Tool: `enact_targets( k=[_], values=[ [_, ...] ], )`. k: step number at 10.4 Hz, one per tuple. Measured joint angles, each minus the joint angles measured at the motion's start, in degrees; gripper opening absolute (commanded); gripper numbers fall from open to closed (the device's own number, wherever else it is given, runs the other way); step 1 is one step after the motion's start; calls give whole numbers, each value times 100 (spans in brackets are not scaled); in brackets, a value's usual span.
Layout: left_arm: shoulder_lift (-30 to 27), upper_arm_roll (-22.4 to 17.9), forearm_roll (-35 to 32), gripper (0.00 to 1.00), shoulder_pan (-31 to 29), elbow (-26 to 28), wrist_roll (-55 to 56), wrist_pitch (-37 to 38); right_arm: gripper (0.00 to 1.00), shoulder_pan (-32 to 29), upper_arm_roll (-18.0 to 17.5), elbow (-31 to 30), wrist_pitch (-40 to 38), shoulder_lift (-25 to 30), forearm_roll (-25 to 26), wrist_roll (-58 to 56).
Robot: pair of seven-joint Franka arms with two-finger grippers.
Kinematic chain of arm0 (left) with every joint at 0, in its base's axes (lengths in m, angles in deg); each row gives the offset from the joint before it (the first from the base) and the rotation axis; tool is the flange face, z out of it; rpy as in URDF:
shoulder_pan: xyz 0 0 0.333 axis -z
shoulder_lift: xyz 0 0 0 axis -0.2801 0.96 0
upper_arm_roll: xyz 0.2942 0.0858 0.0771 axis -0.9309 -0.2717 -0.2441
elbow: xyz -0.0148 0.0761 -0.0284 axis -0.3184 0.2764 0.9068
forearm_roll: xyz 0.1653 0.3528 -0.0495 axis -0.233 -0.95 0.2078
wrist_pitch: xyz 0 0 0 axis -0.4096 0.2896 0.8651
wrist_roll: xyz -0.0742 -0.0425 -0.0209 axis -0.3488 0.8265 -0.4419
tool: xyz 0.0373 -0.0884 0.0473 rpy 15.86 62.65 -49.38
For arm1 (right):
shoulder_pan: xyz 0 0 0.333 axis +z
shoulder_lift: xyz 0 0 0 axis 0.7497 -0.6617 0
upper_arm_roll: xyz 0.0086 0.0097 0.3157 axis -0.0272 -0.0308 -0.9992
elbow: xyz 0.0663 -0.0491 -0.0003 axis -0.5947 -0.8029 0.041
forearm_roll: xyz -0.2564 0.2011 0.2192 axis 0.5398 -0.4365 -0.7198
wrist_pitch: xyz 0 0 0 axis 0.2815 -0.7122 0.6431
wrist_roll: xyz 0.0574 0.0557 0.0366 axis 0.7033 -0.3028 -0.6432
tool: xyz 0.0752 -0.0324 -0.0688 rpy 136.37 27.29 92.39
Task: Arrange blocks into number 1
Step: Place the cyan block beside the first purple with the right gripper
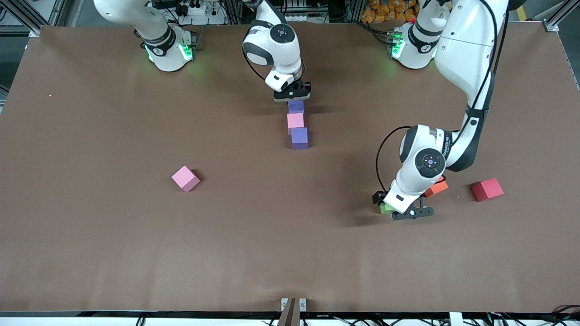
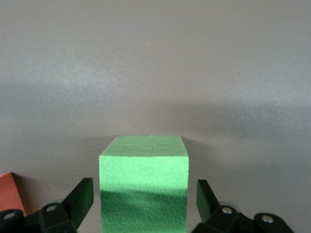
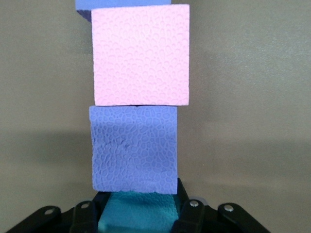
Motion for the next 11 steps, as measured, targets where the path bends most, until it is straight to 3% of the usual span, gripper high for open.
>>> enact_targets(
  k=[2, 5, 7, 11],
  values=[
    [29, 20, 0, 0, 30, -5, -3, -3, 100, 0, 88, 6, 0, 0, 51, -1],
    [-26, 121, 24, 0, 344, -106, 122, -8, 100, 0, 215, 27, 12, 7, 124, 0],
    [-137, 394, 25, 0, 643, -165, 560, -6, 100, -1, 230, 60, -72, 96, 126, 0],
    [-145, 721, 25, 0, 1200, -318, 997, -6, 100, -203, 266, -318, -1161, 1030, 156, -387]
  ],
)
